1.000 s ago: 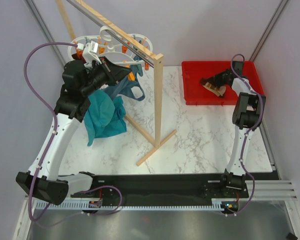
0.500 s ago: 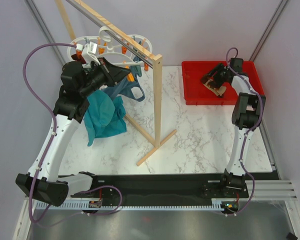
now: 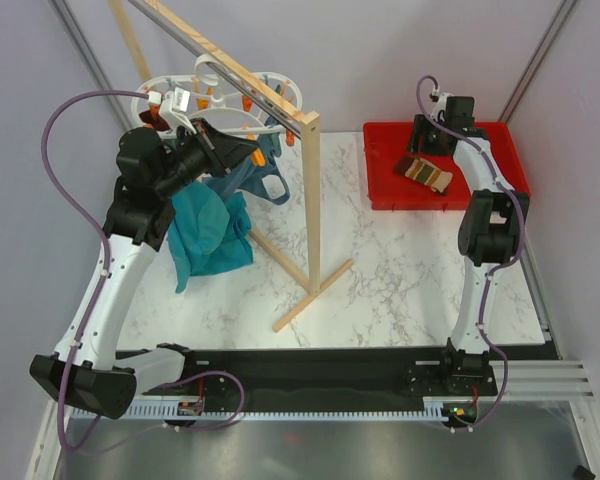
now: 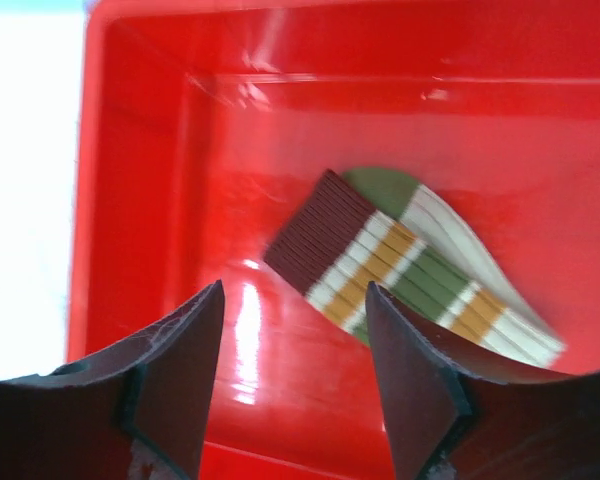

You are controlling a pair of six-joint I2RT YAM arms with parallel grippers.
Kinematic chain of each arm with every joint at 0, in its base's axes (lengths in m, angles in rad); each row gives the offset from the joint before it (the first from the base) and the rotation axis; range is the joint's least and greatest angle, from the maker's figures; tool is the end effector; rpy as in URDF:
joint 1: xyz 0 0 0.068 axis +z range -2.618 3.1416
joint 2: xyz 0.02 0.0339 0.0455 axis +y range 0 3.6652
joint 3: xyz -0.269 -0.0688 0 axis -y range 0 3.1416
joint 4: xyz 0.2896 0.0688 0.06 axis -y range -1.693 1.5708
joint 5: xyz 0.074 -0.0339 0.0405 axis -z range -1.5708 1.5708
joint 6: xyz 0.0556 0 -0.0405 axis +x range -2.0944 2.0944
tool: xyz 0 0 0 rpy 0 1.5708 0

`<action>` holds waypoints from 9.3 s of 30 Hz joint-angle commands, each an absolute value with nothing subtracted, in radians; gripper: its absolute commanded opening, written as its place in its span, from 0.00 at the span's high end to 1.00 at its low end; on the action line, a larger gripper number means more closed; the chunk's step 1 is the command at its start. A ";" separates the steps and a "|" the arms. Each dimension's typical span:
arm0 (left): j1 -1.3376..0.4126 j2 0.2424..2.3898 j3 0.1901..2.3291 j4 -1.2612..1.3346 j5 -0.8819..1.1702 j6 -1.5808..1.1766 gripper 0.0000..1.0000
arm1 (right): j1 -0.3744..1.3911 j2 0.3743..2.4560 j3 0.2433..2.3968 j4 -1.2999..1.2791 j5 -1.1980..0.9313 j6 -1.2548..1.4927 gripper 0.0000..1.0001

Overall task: Clip the socks to the hanger
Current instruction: Pick up the sock from the bin, then clamp the sock onto the hanger, then reset both arms

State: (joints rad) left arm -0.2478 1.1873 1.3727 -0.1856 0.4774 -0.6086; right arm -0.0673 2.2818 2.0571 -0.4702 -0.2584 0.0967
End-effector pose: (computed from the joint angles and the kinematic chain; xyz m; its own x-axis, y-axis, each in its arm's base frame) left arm 0.3004 -0.1023 0.4753 -0.3794 -0.4278 -0.8204 0.5441 0.6140 -0.5718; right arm 0.5890 -0.0255 0.2295 -0.6485 0.1373 -0.7487 -0.0685 0.9691 0.2370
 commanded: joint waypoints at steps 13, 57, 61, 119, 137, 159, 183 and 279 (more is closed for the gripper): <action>-0.229 1.177 1.293 -0.370 0.535 -0.638 0.98 | 0.097 2.387 2.063 -0.551 0.090 -0.230 0.48; -0.206 1.197 1.275 -0.385 0.574 -0.678 0.98 | 0.058 2.468 2.164 -0.529 0.202 -0.098 0.94; -0.206 1.186 1.270 -0.385 0.571 -0.675 0.98 | 0.057 2.405 2.198 -0.554 0.245 0.012 1.00; -0.193 1.195 1.341 -0.491 0.118 -1.061 0.98 | 0.663 1.569 1.401 0.192 -0.476 0.385 1.00; -0.202 1.227 1.335 -0.443 0.114 -1.063 0.98 | 0.695 1.614 1.503 0.187 -0.554 0.387 1.00; -0.224 1.226 1.316 -0.428 0.094 -1.069 0.98 | 0.701 1.589 1.522 0.164 -0.492 0.319 1.00; -0.238 1.229 1.322 -0.419 0.101 -1.075 0.98 | 0.747 1.666 1.614 0.091 -0.482 0.279 1.00; -0.256 0.590 0.577 -0.134 0.460 -0.722 0.18 | 0.456 0.638 0.577 -0.405 0.173 0.604 0.02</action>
State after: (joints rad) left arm -0.2497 0.5797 0.6128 -0.2504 0.3981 -0.7223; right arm 0.4549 0.7509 0.6468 -0.3672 0.1310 0.5102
